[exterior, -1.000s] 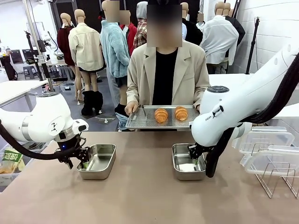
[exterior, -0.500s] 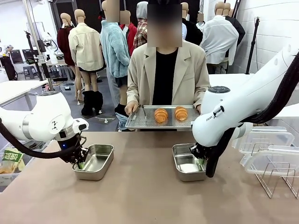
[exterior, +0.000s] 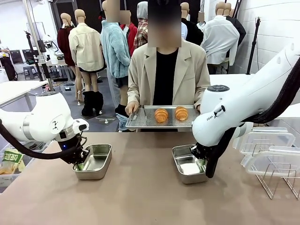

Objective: Place the bread in airtight containers.
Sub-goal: Lift both Airtight Container, then once an object is inside an Airtight Container , place the container in the center of the table.

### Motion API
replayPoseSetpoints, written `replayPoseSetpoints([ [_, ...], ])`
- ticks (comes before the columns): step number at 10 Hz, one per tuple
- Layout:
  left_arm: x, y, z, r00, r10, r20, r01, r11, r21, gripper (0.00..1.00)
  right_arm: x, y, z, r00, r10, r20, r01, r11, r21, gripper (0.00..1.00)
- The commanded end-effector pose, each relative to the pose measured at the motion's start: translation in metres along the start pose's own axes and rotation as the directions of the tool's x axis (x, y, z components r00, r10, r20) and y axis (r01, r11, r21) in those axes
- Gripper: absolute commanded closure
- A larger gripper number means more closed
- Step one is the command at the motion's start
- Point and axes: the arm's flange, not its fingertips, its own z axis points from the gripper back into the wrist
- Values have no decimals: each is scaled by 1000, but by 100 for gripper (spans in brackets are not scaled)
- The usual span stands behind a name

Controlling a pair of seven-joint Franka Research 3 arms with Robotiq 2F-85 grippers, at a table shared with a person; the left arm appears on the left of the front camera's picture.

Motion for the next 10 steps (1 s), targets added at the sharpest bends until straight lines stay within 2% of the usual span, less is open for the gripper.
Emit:
replayPoseSetpoints([
  [1, 0, 0, 0, 1000, 4, 0, -4, 1000, 11, 100, 3, -4, -6, 1000, -6, 13, 5, 1000, 9, 100],
  [10, 0, 0, 0, 1000, -2, 0, 2, 1000, 2, 100, 1, -3, -2, 1000, -4, -2, 4, 1000, 0, 100],
])
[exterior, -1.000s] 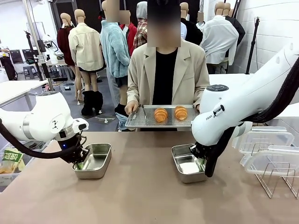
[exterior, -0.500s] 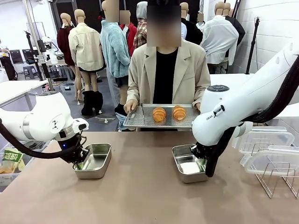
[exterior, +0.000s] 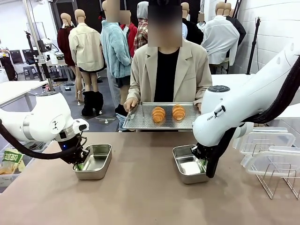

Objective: Place the bread in airtight containers.
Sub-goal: Once an object is inside an Airtight Container , place the container in the center of the table.

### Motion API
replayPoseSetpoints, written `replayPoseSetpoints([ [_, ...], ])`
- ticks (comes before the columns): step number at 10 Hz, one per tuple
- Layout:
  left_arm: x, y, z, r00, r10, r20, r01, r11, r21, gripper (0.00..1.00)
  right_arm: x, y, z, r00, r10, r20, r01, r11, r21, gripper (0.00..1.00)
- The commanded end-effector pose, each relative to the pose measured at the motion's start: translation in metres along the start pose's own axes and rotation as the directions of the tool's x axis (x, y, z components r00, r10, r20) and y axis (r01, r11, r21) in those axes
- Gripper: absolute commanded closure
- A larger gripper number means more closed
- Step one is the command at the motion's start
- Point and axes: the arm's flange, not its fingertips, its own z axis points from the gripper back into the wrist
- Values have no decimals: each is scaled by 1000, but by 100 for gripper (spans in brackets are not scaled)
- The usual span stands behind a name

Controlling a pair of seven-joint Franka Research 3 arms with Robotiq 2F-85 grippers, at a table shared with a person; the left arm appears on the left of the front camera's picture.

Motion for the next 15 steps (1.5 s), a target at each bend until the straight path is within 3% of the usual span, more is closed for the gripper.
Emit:
replayPoseSetpoints([
  [1, -7, -17, 21, 1000, -27, 11, 26, 999, 26, 100, -14, -11, 30, 998, -17, 53, 14, 999, 42, 100],
  [2, -12, -31, 41, 1000, -20, 20, 19, 998, 58, 100, -19, -20, 59, 991, -68, 118, 61, 997, 57, 100],
  [5, -23, -57, 95, 995, -76, 62, 70, 993, 90, 100, -16, -31, 112, 976, -170, 136, 162, 984, 71, 100],
  [8, -22, -77, 117, 992, -90, 89, 81, 992, 100, 100, 8, -30, 109, 977, -196, 86, 193, 980, 45, 100],
  [9, -26, -66, 110, 993, -103, 63, 98, 992, 74, 100, -9, -37, 125, 974, -177, 142, 169, 983, 68, 100],
  [15, -26, -66, 110, 993, -103, 63, 98, 992, 74, 100, -9, -37, 125, 974, -177, 142, 169, 983, 68, 100],
])
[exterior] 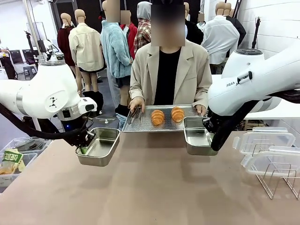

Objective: Place the bread in airtight containers.
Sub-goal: Once an object is inside an Airtight Container , place the container in the center of the table.

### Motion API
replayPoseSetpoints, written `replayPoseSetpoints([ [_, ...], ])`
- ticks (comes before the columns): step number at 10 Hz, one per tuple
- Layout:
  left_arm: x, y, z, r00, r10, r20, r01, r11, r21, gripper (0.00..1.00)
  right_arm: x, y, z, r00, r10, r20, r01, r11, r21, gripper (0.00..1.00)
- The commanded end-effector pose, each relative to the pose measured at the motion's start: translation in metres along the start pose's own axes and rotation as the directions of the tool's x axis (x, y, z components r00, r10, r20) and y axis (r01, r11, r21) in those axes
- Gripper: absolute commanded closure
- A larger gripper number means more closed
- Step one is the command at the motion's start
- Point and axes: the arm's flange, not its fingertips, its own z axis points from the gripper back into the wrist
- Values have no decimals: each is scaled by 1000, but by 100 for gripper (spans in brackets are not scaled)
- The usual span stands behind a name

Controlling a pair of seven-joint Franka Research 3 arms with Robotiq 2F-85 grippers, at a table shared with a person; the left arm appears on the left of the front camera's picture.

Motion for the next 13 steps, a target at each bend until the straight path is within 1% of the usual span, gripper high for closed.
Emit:
replayPoseSetpoints([
  [1, 1, 2, 4, 1000, 1, 13, -1, 1000, -2, 100, -3, 0, 1, 1000, 2, 13, -2, 1000, 5, 100],
  [13, 1, 2, 4, 1000, 1, 13, -1, 1000, -2, 100, -3, 0, 1, 1000, 2, 13, -2, 1000, 5, 100],
])
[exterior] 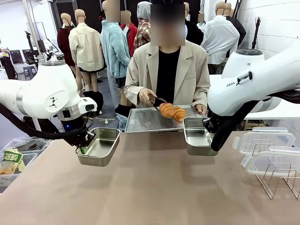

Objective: Place the bread in airtight containers.
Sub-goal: Once an object is inside an Airtight Container , place the container in the center of the table.

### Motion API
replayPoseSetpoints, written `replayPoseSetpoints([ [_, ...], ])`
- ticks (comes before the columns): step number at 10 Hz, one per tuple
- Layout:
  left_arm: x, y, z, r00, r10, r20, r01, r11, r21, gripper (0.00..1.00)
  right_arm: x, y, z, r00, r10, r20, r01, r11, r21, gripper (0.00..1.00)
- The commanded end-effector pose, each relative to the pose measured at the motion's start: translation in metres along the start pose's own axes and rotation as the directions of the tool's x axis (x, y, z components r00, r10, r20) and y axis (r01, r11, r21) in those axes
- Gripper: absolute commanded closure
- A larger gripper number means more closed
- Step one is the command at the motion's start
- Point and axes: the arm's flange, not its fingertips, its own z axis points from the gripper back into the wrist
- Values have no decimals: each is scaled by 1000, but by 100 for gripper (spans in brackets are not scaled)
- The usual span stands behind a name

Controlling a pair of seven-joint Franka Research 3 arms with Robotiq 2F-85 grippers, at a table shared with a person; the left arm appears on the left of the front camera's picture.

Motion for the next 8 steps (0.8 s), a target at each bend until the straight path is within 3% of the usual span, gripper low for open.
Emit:
replayPoseSetpoints([
  [1, 1, 2, 4, 1000, 1, 13, -1, 1000, -2, 100, -3, 0, 2, 1000, 2, 13, -2, 1000, 6, 100],
  [8, 1, 2, 4, 1000, 1, 13, -1, 1000, -2, 100, -3, 0, 2, 1000, 2, 13, -2, 1000, 6, 100],
])
